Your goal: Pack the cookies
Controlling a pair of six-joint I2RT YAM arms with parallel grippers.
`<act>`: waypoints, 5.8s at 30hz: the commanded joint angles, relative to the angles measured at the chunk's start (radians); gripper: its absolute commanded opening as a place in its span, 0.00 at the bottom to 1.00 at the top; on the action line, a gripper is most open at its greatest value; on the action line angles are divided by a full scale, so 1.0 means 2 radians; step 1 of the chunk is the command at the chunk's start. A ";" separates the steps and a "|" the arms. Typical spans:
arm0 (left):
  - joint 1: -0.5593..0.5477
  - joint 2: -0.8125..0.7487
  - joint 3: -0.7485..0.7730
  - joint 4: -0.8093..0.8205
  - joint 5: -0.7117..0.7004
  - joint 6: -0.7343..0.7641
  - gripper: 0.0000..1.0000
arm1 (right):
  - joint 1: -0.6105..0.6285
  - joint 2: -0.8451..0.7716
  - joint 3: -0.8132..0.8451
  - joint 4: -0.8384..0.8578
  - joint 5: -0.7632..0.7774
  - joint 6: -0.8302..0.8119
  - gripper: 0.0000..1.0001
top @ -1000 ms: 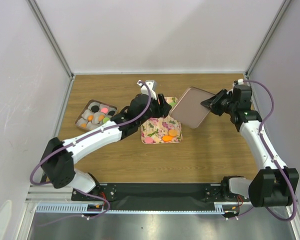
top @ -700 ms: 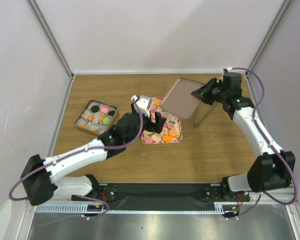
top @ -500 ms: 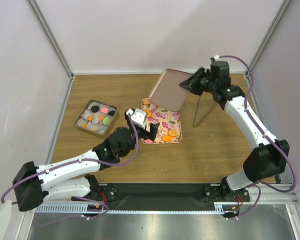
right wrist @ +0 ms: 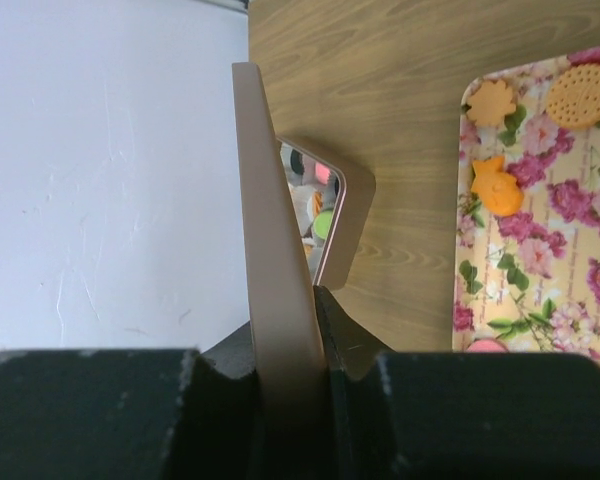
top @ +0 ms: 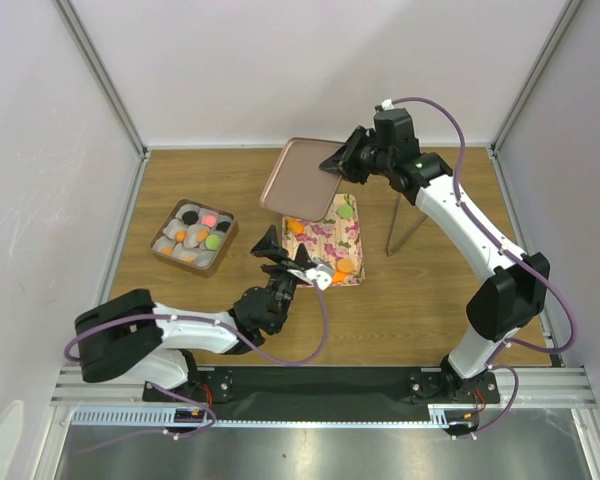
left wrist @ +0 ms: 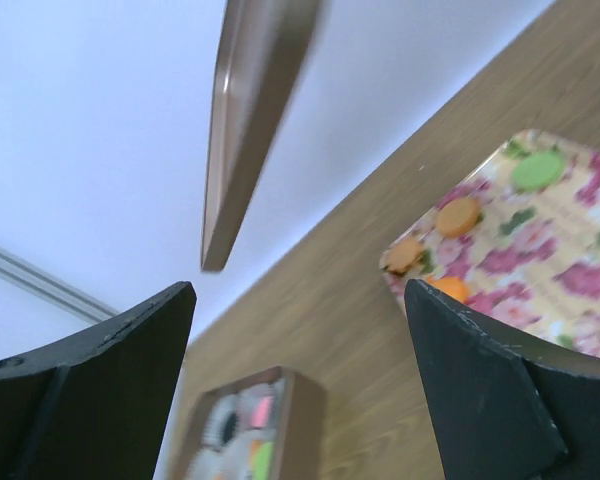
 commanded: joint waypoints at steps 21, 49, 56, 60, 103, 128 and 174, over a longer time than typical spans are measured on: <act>0.060 0.021 0.054 0.258 0.078 0.143 0.88 | 0.034 -0.016 0.008 0.001 -0.010 0.011 0.02; 0.069 0.027 0.090 0.258 0.097 0.173 0.10 | 0.039 -0.018 -0.002 0.011 -0.017 -0.006 0.13; 0.069 0.005 0.090 0.234 0.095 0.156 0.00 | 0.039 -0.020 0.004 0.007 -0.006 -0.017 0.23; 0.069 -0.017 0.084 0.194 0.100 0.124 0.00 | 0.039 -0.020 0.006 0.008 0.001 -0.025 0.29; 0.424 -0.242 0.353 -0.732 0.669 -0.726 0.00 | -0.060 -0.126 -0.160 0.416 -0.305 -0.129 1.00; 0.649 -0.185 0.254 -0.383 0.917 -1.036 0.00 | 0.041 0.127 -0.082 0.795 -0.370 0.215 0.98; 0.694 -0.163 0.324 -0.585 0.804 -0.911 0.75 | 0.051 0.125 -0.061 0.742 -0.272 0.288 0.00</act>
